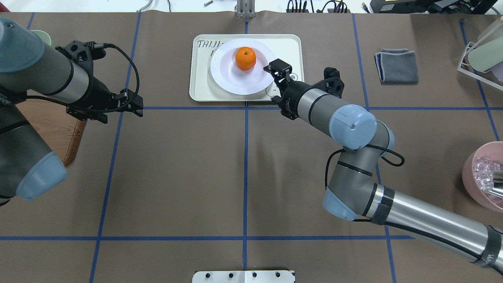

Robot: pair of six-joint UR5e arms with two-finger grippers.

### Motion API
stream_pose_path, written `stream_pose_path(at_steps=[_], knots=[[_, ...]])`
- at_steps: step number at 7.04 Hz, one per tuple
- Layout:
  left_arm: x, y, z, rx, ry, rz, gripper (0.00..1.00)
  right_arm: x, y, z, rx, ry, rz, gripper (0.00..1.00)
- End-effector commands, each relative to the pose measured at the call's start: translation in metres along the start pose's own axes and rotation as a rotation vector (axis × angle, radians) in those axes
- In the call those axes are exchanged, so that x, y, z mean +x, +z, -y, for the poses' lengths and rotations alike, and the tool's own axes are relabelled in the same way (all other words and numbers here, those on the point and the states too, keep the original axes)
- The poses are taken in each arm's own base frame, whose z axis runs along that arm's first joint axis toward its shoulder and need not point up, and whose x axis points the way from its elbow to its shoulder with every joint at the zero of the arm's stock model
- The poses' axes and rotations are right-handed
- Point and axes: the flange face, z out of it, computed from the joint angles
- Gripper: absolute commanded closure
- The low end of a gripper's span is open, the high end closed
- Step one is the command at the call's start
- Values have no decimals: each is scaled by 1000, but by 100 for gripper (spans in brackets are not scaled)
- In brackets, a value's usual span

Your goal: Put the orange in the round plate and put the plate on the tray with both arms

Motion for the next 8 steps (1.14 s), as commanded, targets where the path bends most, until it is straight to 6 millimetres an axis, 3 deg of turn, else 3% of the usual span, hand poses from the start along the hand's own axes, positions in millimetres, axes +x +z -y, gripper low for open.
stream_pose_path(at_steps=[1,2,3,6,7,8], knots=[[-7,-5,8,13,28,4,3,-4,-33,73,-65,-127,-92,0],[-23,-8,11,17,57,17,3,-11,-50,112,-105,-168,-141,0],[-31,-15,19,29,87,20,3,-10,-79,160,-137,-234,-189,0],[-97,-17,29,31,173,89,3,-16,-177,317,-219,-517,-309,0],[-129,-27,37,39,221,118,3,-17,-208,359,-238,-627,-350,0],[-163,-41,46,52,276,144,3,-9,-231,388,-240,-716,-384,0]])
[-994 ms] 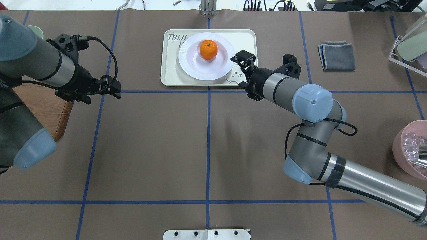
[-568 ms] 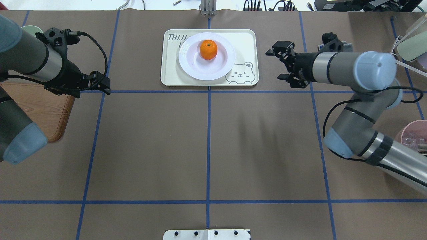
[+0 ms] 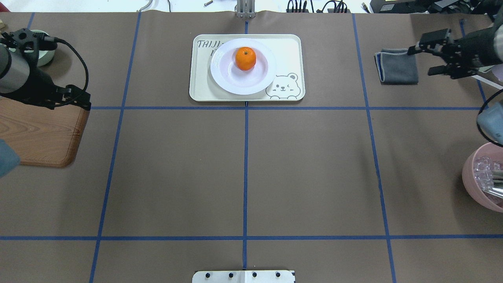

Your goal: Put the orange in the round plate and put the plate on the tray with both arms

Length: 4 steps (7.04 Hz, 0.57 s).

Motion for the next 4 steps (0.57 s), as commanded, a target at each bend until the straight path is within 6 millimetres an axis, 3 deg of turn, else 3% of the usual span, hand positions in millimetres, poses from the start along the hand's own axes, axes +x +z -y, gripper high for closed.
stream_pose_path(at_steps=[1,3,4], knots=[[-76,-19,1,4,86,38,3,71,-43,22,-25,-210,-99,0],[-141,-40,5,3,136,35,3,104,-62,41,-64,-388,-205,0],[-154,-41,3,2,152,45,3,114,-66,47,-91,-469,-260,0]])
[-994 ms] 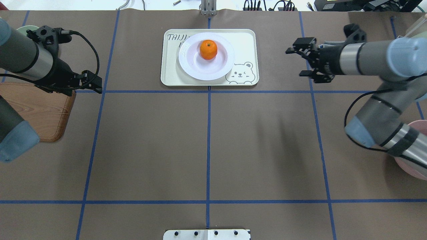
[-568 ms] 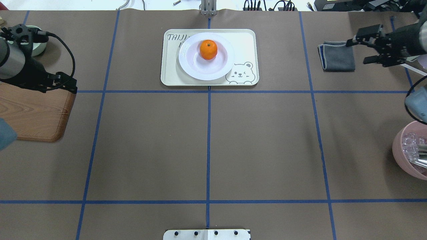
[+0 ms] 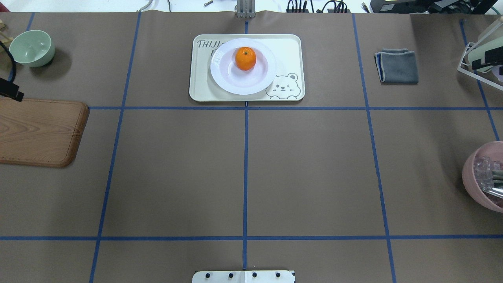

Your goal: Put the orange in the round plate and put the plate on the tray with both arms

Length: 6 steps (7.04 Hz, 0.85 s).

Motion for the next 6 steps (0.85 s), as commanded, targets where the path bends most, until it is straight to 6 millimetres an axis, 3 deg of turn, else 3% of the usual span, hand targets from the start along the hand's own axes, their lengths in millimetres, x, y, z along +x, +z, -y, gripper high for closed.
stream_pose_path(at_steps=[1,3,5,6], knots=[[-45,-13,-7,-15,3,29,3,28,-9,6,-70,-193,-125,0],[-88,-38,-10,-78,34,63,3,39,-32,23,-179,-318,-240,0],[-98,-28,-20,-137,-17,28,3,43,-71,51,-311,-382,-252,0],[-101,-23,-29,-158,-40,-18,3,46,-75,45,-334,-374,-253,0]])
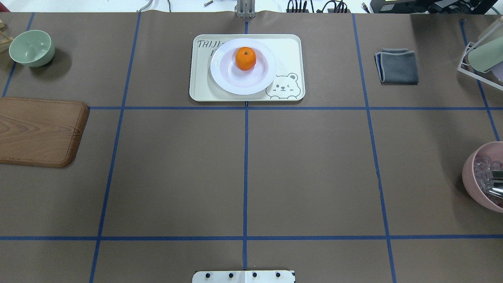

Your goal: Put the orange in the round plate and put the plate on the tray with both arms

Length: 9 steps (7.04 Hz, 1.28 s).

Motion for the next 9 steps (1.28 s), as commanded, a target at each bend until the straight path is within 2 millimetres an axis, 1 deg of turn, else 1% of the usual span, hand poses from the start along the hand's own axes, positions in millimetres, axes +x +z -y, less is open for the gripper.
stream_pose_path(at_steps=[1,2,3,4,5,6,7,8,9], knots=[[-23,26,-37,-72,-61,-64,3,6,-5,-12,-56,4,25,0],[-27,29,-42,-84,-81,-62,3,5,-3,-12,-61,11,27,0],[-39,43,-48,-115,-116,-59,2,-2,4,-10,-72,18,34,0],[-44,50,-46,-124,-124,-61,2,-12,10,-5,-77,45,47,0],[-41,45,-44,-117,-128,-76,2,-17,14,-4,-83,47,53,0],[-34,43,-43,-121,-191,-146,2,-17,27,-9,-107,50,59,0],[-38,37,-43,-110,-241,-150,2,-14,35,-23,-121,58,60,0],[-42,36,-41,-104,-235,-144,2,-12,38,-25,-128,61,57,0],[-39,28,-40,-73,-215,-153,2,-12,44,-25,-139,58,57,0]])
